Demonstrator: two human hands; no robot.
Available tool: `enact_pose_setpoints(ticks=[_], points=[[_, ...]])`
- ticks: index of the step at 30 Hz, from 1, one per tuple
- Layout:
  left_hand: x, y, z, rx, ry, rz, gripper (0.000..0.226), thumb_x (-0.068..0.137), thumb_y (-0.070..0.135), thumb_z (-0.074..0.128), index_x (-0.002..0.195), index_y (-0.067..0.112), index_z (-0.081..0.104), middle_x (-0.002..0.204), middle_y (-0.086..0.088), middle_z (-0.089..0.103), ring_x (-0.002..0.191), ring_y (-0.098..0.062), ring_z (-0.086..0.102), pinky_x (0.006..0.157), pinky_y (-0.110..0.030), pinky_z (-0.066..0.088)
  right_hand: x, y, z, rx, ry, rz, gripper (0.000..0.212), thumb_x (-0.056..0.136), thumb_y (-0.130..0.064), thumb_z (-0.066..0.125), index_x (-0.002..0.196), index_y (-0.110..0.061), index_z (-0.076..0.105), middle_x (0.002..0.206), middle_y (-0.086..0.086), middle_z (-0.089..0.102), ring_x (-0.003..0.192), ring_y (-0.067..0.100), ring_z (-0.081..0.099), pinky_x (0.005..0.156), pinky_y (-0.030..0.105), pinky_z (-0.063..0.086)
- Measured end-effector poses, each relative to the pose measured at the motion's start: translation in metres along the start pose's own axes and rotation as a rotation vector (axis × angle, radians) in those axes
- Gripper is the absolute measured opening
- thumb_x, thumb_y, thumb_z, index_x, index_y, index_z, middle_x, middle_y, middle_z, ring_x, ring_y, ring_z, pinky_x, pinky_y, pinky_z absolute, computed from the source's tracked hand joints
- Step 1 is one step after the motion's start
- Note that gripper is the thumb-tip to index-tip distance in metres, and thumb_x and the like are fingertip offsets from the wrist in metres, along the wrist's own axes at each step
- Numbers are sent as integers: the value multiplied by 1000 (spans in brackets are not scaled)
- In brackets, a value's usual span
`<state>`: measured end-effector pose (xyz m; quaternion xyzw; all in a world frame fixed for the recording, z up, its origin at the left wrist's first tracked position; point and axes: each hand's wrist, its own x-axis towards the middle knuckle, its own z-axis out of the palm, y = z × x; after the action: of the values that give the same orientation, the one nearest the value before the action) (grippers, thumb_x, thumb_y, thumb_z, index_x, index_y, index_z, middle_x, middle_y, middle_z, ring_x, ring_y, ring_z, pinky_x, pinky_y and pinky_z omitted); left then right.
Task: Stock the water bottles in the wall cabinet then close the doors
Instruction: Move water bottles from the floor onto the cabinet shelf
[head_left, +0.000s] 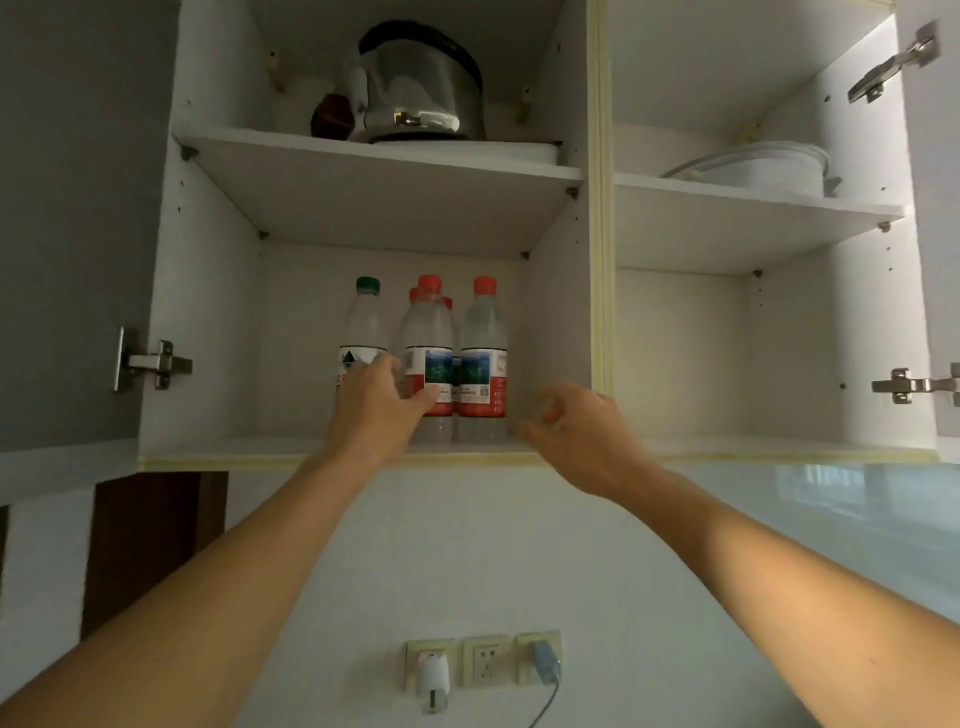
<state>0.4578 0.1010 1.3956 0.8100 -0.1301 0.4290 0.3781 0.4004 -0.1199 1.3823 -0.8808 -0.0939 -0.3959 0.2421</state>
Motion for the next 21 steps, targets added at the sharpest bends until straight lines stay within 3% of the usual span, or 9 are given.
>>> enact_pose_setpoints(ticks=[2,4,8,10,13,17,21], points=[[-24,13,-9,-52,28,58,44,89,44,73,120,15,62,116,-5,65,94,-14,61,73,-26,47,-30,8,-15,64,-7,-17,36,92,-40,63,123,-21,62,107,-6,67,99,18,63,82,33,53],[-54,25,-16,-115,32,108,36,90,43,72,114,18,63,107,-1,65,87,-7,59,69,-20,43,-61,17,-26,112,-34,-16,37,93,-44,63,125,-25,62,106,-9,66,98,12,63,80,27,49],[-119,44,-21,-184,-59,118,31,93,47,67,111,22,63,96,8,63,87,-9,62,70,-24,48,-115,32,-37,138,-86,9,36,92,-46,67,120,-24,65,98,-9,67,84,6,63,68,16,44],[-151,51,-20,-214,-130,81,32,94,48,64,110,19,64,93,7,65,86,-13,65,72,-33,57,-145,38,-43,141,-154,43,36,92,-46,68,119,-22,67,96,-9,68,81,7,65,63,12,46],[-200,59,-8,-294,-239,-9,31,95,46,64,103,17,67,87,-2,69,81,-19,69,74,-42,62,-197,53,-54,120,-246,109,37,91,-50,66,118,-25,68,98,-11,70,91,8,66,74,18,49],[-272,65,20,-443,-390,-147,28,95,43,65,97,15,69,80,-3,70,69,-14,70,67,-36,62,-273,76,-68,102,-281,223,33,92,-49,65,113,-25,72,103,-12,71,96,2,64,80,14,47],[-355,58,50,-522,-608,-152,29,99,43,59,98,15,68,79,-2,70,66,-12,68,60,-32,58,-355,96,-74,99,-272,347,26,95,-46,64,107,-27,75,100,-14,73,93,-1,65,90,27,52]])
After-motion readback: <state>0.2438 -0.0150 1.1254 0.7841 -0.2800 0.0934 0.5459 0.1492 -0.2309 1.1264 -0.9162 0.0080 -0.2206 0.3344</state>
